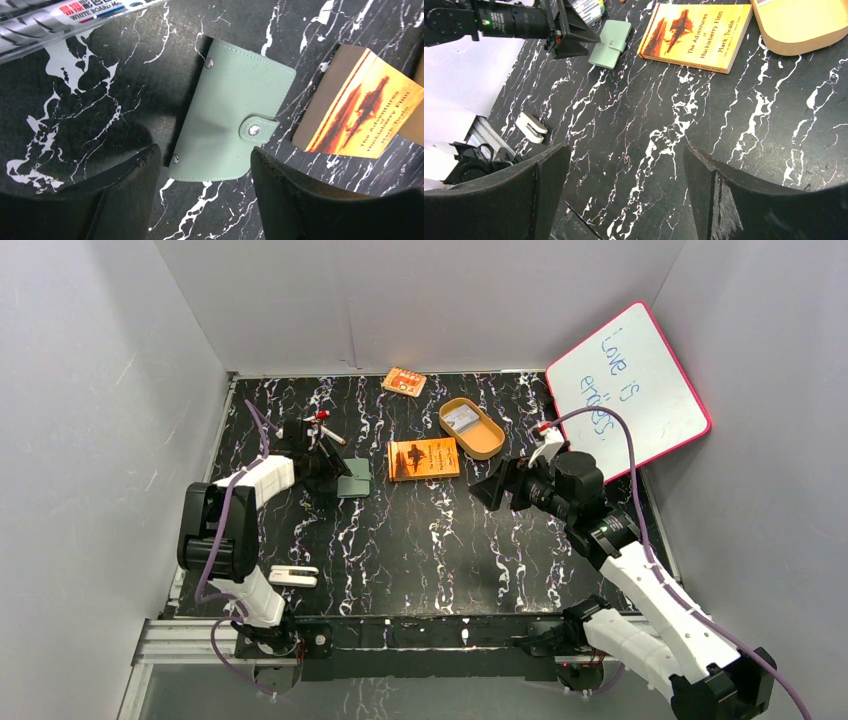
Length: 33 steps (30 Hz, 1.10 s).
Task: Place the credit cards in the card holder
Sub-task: Move the card holder to the center of the board.
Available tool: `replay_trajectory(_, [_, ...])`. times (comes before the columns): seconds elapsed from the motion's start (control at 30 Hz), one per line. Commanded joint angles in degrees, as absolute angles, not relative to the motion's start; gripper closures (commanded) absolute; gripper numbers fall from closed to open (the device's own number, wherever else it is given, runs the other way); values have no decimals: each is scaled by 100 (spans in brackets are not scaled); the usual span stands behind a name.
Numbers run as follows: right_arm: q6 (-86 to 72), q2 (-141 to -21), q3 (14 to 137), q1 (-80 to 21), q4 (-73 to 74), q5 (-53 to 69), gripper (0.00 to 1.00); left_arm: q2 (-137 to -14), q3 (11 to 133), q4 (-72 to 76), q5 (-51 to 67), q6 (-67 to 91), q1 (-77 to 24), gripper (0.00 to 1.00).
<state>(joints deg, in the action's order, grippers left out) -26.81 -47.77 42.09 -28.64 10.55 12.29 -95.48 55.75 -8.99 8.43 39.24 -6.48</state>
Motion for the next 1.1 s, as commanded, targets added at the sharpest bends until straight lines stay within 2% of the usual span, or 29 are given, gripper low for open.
replay_trajectory(0.0, [-2616, -4505, 4184, -2893, 809, 1193, 9, -9711, 5803, -979, 812, 3797, -615, 38])
replay_trajectory(0.23, [-2558, -4457, 4236, -2897, 895, 1125, 9, -10006, 5653, -900, 1113, 3806, -616, 47])
replay_trajectory(0.4, [-2558, -4400, 4212, -2893, 930, 1083, 9, -9941, 5264, -721, 1329, 3916, -636, 62])
replay_trajectory(0.57, [-2562, -4339, 4179, -2892, 962, 1089, 9, -9712, 4940, -681, 1365, 3915, -739, 82])
replay_trajectory(0.73, [-2566, -4261, 4151, -2893, 1054, 1135, 9, -9345, 4639, -699, 1435, 3845, -872, 98])
replay_trajectory(1.07, [-2647, -4017, 3902, -2921, 1333, 1353, 12, -7945, 3580, -810, 1406, 4132, -1653, 100])
